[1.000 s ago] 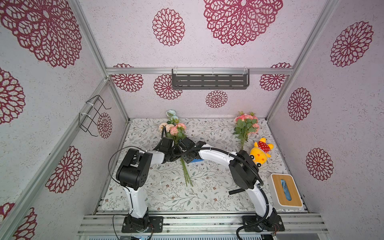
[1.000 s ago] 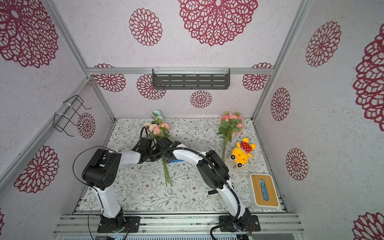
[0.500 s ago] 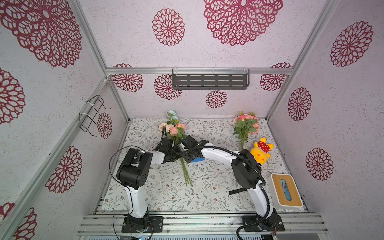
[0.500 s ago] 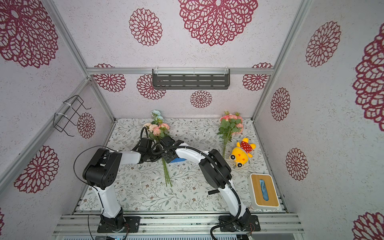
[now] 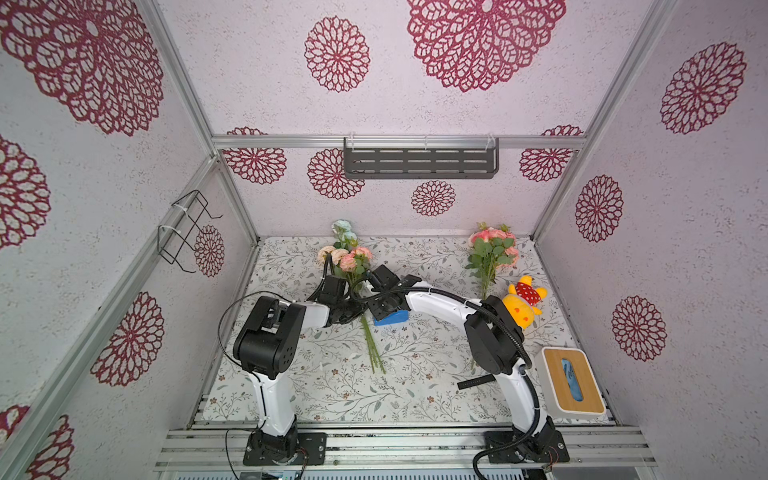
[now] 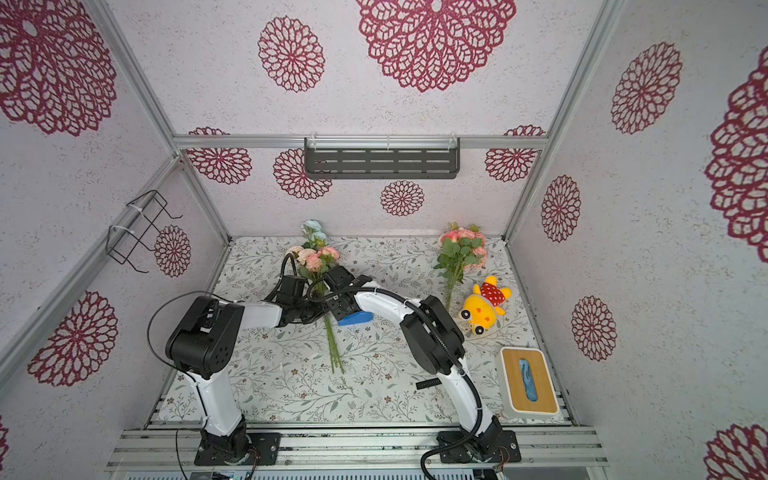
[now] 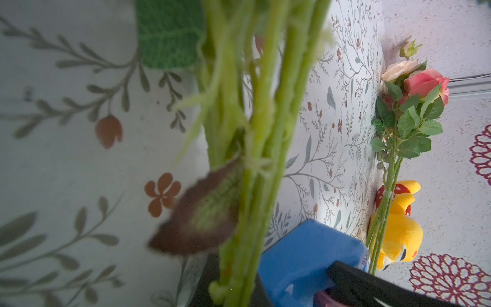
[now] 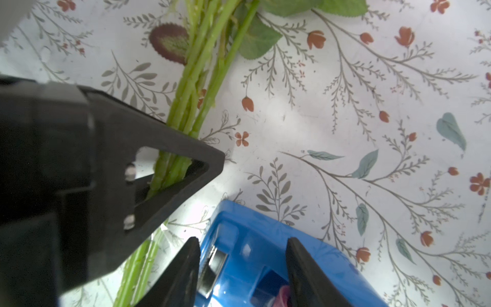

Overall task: Wrap bouquets with tape
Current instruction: Tear off the tape using the Tape Cutter.

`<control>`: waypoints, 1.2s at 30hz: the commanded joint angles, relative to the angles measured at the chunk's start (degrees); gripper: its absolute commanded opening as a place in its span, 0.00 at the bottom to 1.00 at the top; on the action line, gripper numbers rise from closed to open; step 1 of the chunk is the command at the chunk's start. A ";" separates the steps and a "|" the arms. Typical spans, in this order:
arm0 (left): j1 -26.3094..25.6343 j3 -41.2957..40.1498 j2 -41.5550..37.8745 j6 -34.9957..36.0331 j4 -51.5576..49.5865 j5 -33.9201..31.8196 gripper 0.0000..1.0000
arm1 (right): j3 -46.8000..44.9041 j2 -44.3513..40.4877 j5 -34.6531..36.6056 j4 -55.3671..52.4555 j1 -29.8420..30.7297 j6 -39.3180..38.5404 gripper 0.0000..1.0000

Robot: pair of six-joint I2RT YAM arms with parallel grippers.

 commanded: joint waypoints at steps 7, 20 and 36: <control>0.39 -0.87 0.86 1.40 0.86 -0.54 0.00 | 0.90 3.47 11.92 -6.52 2.99 -3.41 0.52; 3.06 -4.80 0.68 -1.83 7.64 2.65 0.00 | -13.51 -1.14 16.38 3.23 4.95 -3.89 0.54; 5.10 -6.77 -0.56 -3.78 10.91 4.49 0.00 | -13.32 -5.76 5.52 9.15 3.00 -0.58 0.57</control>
